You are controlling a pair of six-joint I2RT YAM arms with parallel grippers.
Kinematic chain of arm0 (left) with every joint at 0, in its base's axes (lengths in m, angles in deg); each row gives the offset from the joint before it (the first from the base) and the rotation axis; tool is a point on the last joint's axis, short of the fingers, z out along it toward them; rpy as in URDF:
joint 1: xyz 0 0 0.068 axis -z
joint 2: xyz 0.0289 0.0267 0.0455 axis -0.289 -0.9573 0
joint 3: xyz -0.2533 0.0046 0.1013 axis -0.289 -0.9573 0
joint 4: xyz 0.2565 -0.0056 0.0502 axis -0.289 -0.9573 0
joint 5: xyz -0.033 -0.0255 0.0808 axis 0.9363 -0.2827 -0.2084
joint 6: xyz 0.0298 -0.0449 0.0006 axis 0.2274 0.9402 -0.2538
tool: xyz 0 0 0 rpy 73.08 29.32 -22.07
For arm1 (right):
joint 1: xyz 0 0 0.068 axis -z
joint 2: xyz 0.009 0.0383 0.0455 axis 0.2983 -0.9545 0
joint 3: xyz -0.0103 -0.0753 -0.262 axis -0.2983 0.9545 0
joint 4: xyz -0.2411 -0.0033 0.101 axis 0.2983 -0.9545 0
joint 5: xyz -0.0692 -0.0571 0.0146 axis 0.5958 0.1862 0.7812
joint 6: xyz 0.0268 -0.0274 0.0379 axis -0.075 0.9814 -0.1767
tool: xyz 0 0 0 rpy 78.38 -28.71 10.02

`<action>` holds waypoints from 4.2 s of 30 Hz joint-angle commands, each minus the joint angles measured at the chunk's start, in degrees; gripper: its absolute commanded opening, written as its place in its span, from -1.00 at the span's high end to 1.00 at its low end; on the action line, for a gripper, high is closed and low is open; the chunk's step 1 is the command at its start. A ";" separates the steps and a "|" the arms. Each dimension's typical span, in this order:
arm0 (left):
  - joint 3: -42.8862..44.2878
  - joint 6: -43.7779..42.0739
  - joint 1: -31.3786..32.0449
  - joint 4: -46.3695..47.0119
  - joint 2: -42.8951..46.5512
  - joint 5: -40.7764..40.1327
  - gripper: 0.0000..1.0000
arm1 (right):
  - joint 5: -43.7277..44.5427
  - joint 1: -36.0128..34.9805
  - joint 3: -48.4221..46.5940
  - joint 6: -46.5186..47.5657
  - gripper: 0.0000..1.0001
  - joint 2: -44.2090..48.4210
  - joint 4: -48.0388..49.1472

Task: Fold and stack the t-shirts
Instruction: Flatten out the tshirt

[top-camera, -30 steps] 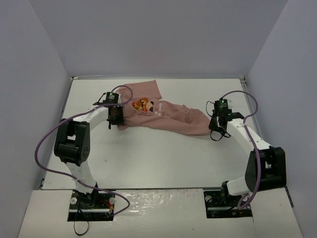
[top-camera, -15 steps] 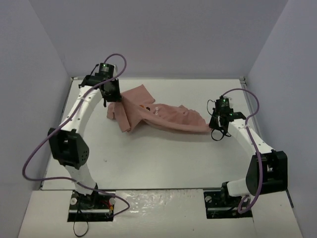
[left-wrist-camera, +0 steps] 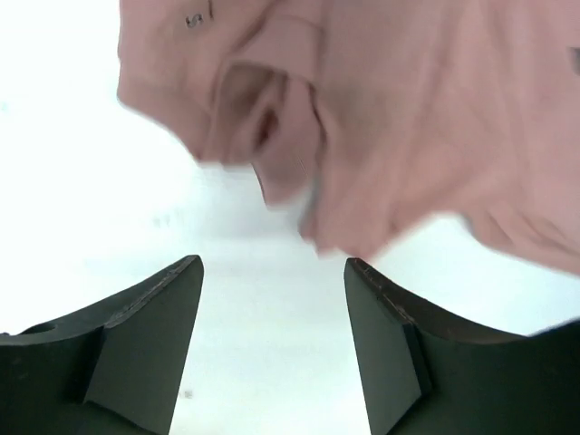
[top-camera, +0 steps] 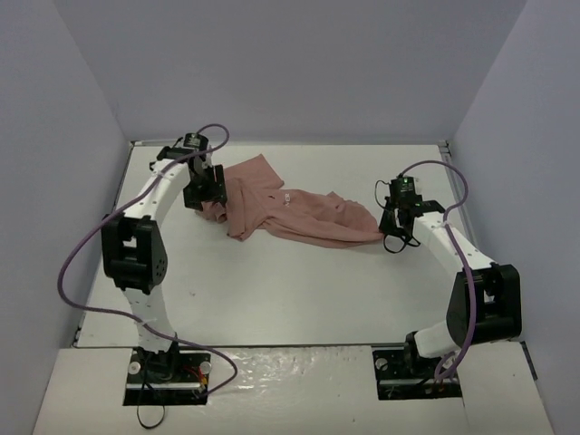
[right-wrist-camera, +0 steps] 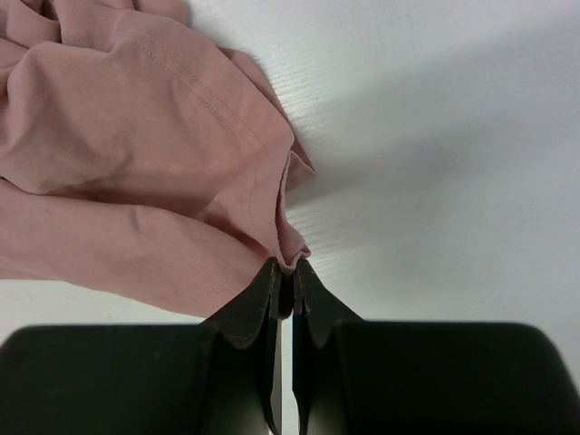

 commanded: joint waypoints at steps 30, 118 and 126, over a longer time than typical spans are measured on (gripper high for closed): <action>-11.71 3.08 2.70 14.41 0.48 6.23 0.20 | -0.05 -0.63 3.74 0.25 1.00 6.46 0.66; 49.68 27.47 -18.52 29.65 22.55 32.39 1.00 | 2.52 1.04 -74.23 8.35 1.00 0.00 -6.71; 54.75 39.95 -20.31 42.43 11.64 36.63 1.00 | 0.23 1.13 -86.24 8.48 1.00 -12.97 -6.14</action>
